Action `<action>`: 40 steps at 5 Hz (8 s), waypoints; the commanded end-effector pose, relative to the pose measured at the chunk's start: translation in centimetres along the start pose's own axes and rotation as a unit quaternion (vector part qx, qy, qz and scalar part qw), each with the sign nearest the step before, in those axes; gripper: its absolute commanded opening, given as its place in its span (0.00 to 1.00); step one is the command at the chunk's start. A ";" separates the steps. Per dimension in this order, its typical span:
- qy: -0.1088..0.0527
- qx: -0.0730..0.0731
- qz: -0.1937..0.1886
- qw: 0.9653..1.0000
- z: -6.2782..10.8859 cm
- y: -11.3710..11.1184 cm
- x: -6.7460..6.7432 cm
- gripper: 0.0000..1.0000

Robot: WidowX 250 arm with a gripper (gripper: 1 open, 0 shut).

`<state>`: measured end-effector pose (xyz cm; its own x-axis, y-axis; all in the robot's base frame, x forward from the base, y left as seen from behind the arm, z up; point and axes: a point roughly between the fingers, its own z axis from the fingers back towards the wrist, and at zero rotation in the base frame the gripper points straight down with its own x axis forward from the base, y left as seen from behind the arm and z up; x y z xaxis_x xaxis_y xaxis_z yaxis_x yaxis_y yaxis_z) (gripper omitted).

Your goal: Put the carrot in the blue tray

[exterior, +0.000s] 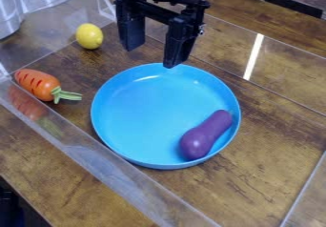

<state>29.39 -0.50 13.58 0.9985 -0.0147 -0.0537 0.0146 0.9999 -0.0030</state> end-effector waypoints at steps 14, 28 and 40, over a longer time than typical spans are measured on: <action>0.064 0.007 -0.150 0.987 -5.5 6.5 -2.4 1.00; 0.088 0.015 -0.123 0.988 -10.7 15.0 -3.0 0.00; 0.038 0.098 -0.116 0.988 -6.6 17.9 1.2 1.00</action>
<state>29.96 17.05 5.32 0.9521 -0.2402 -0.1893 0.2676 0.9539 0.1356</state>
